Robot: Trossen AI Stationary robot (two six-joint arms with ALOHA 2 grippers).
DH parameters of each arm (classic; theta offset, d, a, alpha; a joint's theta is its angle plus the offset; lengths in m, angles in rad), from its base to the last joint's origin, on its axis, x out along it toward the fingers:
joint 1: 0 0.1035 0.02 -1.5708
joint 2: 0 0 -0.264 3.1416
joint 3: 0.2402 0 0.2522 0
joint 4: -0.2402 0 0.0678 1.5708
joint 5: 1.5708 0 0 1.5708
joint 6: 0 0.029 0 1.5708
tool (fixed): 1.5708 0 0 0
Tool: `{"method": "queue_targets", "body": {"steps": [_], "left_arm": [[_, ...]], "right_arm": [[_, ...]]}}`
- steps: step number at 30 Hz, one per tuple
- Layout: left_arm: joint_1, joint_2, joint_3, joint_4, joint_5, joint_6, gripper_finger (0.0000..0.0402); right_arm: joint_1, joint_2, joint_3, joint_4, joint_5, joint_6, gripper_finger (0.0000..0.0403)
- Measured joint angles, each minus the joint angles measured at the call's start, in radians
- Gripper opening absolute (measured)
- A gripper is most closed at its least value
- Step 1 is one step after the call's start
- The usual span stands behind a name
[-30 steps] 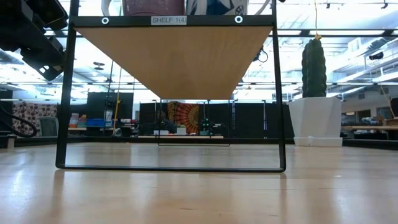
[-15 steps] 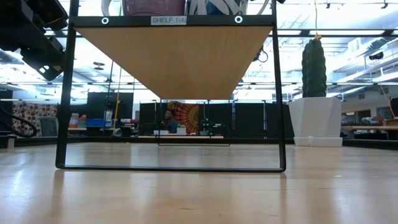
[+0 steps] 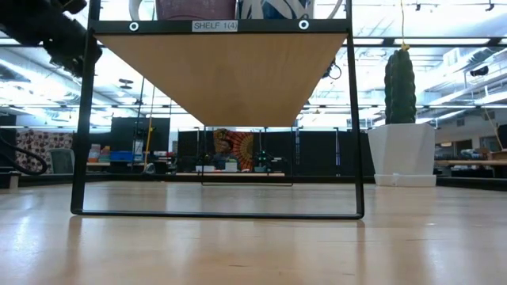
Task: Place coffee mugs
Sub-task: Return to Home Position
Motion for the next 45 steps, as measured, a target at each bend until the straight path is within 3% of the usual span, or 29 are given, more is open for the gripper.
{"method": "queue_targets", "body": {"steps": [5, 13, 21, 30, 35, 41, 45], "left_arm": [[0.08, -0.101, -0.001, -0.049, 0.026, 0.048, 0.0123], [0.151, -0.24, -0.063, 0.027, 0.025, 0.106, 0.008], [0.203, -0.31, -0.22, 0.252, 0.055, 0.132, 0.0038], [0.241, -0.437, -0.238, 0.282, 0.051, 0.278, 0.0007], [0.263, -0.457, -0.24, 0.275, 0.034, 0.332, 0.0009], [0.278, -0.459, -0.243, 0.286, 0.003, 0.326, 0.0006], [0.275, -0.458, -0.311, 0.375, 0.021, 0.271, 0.0005]], "right_arm": [[-0.001, -0.137, -0.129, 0.076, 0.07, -0.036, 0.0256], [-0.074, -0.434, -0.446, 0.365, 0.063, -0.133, 0.027], [-0.243, -0.707, -0.765, 0.624, -0.088, -0.168, 0.0253], [-0.44, -0.978, -1.037, 0.811, -0.202, -0.202, 0.0239], [-0.556, -1.054, -1.141, 0.852, -0.25, -0.153, 0.0231], [-0.697, -1.064, -1.284, 1.071, -0.378, -0.111, 0.0216], [-0.77, -1.064, -1.338, 1.163, -0.471, -0.081, 0.0206]]}}
